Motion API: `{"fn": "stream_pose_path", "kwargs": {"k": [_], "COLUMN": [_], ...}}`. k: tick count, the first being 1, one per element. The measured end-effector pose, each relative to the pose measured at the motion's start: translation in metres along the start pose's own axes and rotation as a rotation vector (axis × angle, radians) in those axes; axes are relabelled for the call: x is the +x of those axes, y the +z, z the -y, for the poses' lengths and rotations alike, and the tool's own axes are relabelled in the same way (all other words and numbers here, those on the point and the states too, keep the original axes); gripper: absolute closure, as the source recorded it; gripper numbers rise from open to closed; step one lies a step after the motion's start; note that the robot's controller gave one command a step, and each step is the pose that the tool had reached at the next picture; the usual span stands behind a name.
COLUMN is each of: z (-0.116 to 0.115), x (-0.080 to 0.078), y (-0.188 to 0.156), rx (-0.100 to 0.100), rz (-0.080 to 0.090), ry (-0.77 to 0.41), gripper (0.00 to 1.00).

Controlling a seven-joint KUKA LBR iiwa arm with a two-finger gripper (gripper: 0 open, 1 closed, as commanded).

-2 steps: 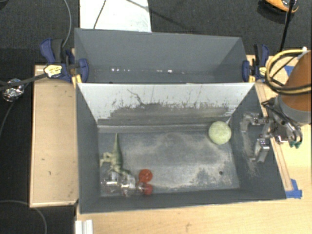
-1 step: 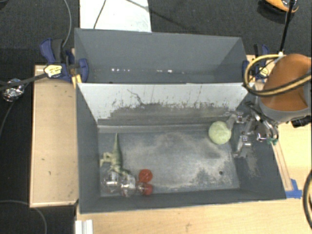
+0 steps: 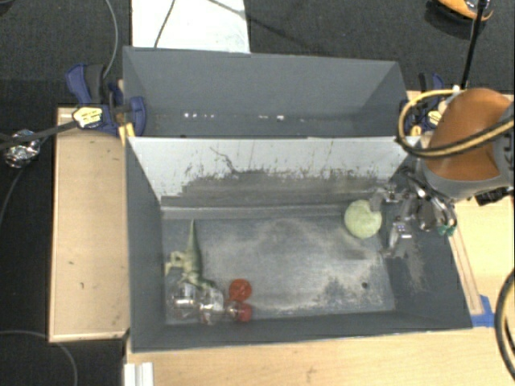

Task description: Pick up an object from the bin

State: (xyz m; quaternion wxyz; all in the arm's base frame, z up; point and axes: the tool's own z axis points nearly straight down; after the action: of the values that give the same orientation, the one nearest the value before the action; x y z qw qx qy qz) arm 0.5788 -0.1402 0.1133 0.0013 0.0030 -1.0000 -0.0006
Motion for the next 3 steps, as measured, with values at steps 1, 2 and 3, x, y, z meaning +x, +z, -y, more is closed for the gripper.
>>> {"fn": "stream_pose_path", "kwargs": {"k": [1,2,3], "z": [0.0,-0.012,0.0], "x": [-0.006,-0.013,-0.009], "y": [-0.016,0.042,0.04], "rx": [0.002,0.0,-0.002], "rz": [0.012,0.006,0.016], "ry": [0.036,0.135,0.181], "gripper": [0.0,0.0,1.0]}}
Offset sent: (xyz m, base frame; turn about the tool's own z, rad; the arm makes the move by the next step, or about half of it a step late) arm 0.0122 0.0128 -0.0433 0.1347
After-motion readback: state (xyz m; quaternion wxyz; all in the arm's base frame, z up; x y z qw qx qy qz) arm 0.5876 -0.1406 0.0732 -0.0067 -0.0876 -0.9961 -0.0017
